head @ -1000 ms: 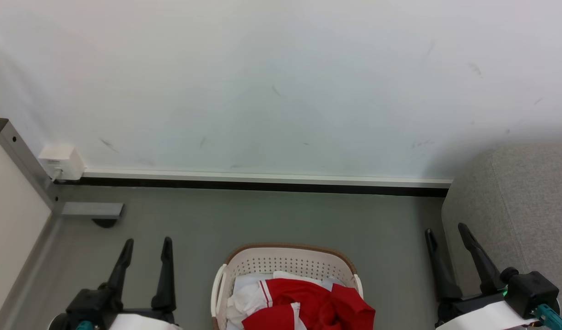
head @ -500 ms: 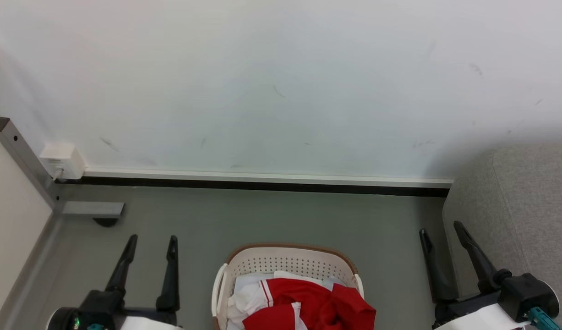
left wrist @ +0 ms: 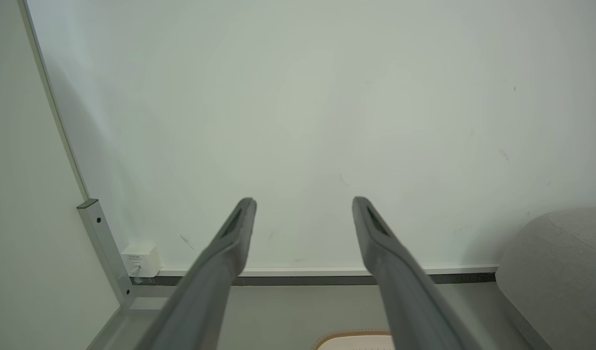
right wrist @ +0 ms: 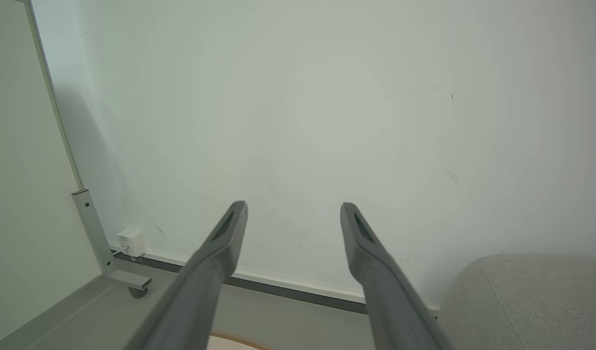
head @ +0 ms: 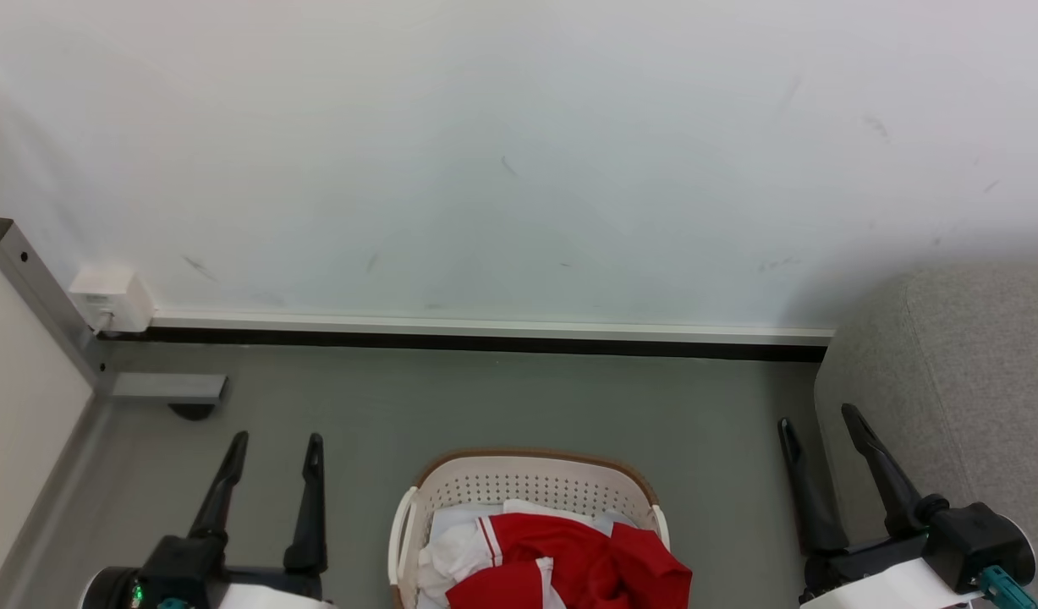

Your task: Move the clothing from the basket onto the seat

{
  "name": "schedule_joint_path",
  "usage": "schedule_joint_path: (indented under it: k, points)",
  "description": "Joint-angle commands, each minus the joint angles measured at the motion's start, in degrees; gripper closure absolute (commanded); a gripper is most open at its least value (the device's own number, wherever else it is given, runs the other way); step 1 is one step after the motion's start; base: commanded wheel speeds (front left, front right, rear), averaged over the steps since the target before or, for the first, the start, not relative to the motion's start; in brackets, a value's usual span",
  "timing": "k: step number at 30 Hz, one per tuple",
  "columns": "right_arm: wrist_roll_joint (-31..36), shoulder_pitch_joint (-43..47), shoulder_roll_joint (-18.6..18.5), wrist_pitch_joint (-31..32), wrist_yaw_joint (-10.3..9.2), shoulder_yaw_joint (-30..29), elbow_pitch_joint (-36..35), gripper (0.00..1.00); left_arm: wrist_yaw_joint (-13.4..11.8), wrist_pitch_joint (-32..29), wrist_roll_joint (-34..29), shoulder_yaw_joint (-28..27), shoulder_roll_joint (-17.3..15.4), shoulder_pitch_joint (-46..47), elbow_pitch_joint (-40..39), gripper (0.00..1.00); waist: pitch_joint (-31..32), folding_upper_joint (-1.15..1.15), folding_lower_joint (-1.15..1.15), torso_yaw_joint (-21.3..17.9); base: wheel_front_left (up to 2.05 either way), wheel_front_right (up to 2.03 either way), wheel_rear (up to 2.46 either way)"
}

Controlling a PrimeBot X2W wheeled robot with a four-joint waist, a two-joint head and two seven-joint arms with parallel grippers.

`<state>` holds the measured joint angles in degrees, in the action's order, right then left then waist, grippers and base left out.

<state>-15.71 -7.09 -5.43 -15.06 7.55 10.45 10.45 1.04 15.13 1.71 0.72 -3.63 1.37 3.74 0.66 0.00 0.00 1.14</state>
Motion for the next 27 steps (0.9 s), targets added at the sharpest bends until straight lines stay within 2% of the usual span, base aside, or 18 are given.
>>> schedule_joint_path:
  k: [1,18,27]
  points:
    - [-0.34,-0.72,-0.08,-0.17,-0.12,-0.22,-0.22,0.00,0.13,0.04,-0.04,-0.19,0.08,-0.27,0.09,0.00,-0.01,0.00,0.00,-0.11,0.00,0.00,0.00]
    - [-3.51,-1.47,0.42,-0.17,-0.12,-1.37,-0.28,0.00,0.68,0.04,0.77,-1.36,0.39,0.26,-0.25,0.00,-0.70,0.00,0.00,-1.36,0.00,0.00,0.00]
    - [-5.22,-2.60,-0.21,-0.10,-0.12,-1.15,-1.05,0.00,0.98,0.04,0.82,-1.19,0.52,2.03,-1.16,0.00,-3.63,0.00,0.00,-2.33,0.00,0.00,0.00]
